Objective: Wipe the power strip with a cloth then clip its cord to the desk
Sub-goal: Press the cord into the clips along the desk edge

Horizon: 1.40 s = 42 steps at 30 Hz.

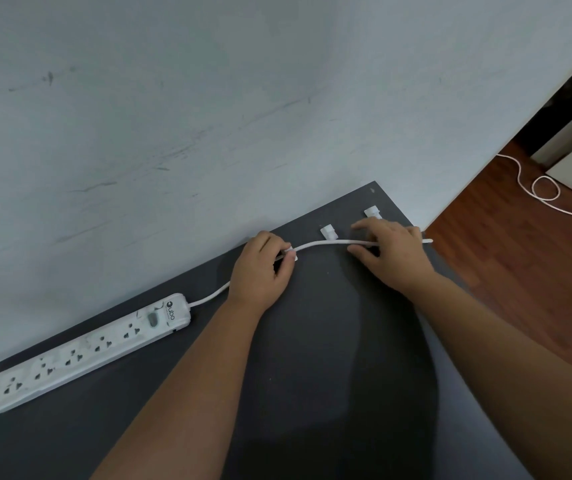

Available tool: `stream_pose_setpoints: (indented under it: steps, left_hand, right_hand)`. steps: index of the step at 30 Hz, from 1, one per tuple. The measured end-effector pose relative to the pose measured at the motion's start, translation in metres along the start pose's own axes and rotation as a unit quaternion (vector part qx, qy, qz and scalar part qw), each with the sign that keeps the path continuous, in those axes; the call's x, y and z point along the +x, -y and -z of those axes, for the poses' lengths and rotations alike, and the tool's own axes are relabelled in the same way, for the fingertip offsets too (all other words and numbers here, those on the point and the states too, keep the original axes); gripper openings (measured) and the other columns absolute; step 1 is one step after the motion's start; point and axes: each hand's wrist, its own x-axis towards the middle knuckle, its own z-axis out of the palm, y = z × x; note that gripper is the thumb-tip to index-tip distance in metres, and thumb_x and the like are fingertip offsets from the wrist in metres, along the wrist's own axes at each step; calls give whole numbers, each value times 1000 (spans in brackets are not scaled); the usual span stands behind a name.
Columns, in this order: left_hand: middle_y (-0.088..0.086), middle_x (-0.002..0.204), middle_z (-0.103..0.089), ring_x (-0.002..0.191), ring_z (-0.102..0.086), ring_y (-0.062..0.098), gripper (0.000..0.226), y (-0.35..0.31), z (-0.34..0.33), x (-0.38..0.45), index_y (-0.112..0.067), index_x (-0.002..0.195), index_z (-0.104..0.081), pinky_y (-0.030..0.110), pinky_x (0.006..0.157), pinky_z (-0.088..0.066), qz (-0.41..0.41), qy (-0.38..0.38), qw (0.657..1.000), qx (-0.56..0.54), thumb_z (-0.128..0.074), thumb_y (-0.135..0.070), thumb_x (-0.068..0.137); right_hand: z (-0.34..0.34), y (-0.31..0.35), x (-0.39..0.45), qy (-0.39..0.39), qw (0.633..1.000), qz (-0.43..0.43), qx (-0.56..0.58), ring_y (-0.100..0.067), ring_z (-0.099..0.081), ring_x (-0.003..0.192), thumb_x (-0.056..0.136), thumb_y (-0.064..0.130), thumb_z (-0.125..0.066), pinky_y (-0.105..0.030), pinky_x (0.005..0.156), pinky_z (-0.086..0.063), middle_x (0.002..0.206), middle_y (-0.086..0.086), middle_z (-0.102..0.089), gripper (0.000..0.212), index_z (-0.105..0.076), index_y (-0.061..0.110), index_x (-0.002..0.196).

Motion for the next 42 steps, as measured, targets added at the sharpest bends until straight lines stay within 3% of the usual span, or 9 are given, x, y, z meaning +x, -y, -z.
stream_pose_setpoints:
  steps: [5,10,15,18,24,29,32,36,42]
  left_hand:
    - [0,85,-54,76,-53,19,22,-24,-2,27,-15,77,-58,35,61,-47,54,24,996,71,-57,-34,89]
    - [3,108,-61,103,-57,21,35,-51,-17,63,-22,118,-65,37,87,-49,76,159,983,43,-59,-39,88]
    - [4,99,-58,92,-58,24,22,-54,-26,71,-20,99,-71,32,76,-45,65,195,976,75,-51,-28,94]
    - [7,102,-56,91,-57,26,25,-56,-31,65,-14,102,-68,31,72,-38,54,174,979,96,-44,-21,98]
    - [8,104,-59,92,-56,27,24,-54,-38,57,-14,104,-67,29,73,-37,71,119,987,84,-44,-18,99]
    - [8,104,-61,95,-52,27,23,-56,-44,38,-12,110,-67,32,81,-42,61,54,996,43,-49,-19,97]
    - [8,94,-62,87,-53,29,19,-49,-45,36,-14,107,-70,38,76,-47,56,20,997,39,-57,-18,93]
    - [5,88,-61,81,-54,29,17,-45,-46,35,-19,102,-71,39,72,-46,59,3,997,45,-58,-18,91]
    - [1,96,-56,95,-52,25,19,-54,-40,42,-22,98,-72,42,83,-44,85,28,993,71,-56,-22,88]
  right_hand:
    - [-3,-21,-6,-50,997,20,54,-15,-55,82,87,35,-64,-33,79,-22,79,14,-62,8,-65,36,95]
    - [-12,-19,-8,-99,994,34,35,-15,-51,75,86,31,-65,-32,74,-24,72,17,-54,6,-70,31,90]
    - [-11,-20,-7,-86,995,32,30,-15,-50,75,86,36,-63,-32,73,-23,73,10,-62,8,-70,32,90]
    - [-13,-20,-2,-84,996,-3,35,-16,-49,78,86,37,-62,-33,75,-23,76,11,-65,9,-70,33,87]
    - [-10,8,28,-48,983,-169,47,-19,-49,99,85,36,-53,-39,88,-27,81,11,-67,17,-69,31,86]
    - [-11,-1,26,-63,987,-130,69,-19,-45,103,88,39,-58,-36,86,-24,88,12,-66,13,-67,33,95]
    - [0,-18,19,-69,989,-93,92,-13,-45,97,83,44,-65,-30,83,-19,79,15,-56,22,-59,37,103]
    - [20,-48,13,-59,987,-107,101,-7,-41,98,77,53,-68,-31,86,-19,81,15,-59,26,-59,39,96]
    - [8,-51,20,-76,988,-59,123,-22,-49,100,86,15,-61,-33,87,-40,97,2,-64,16,-65,26,97]
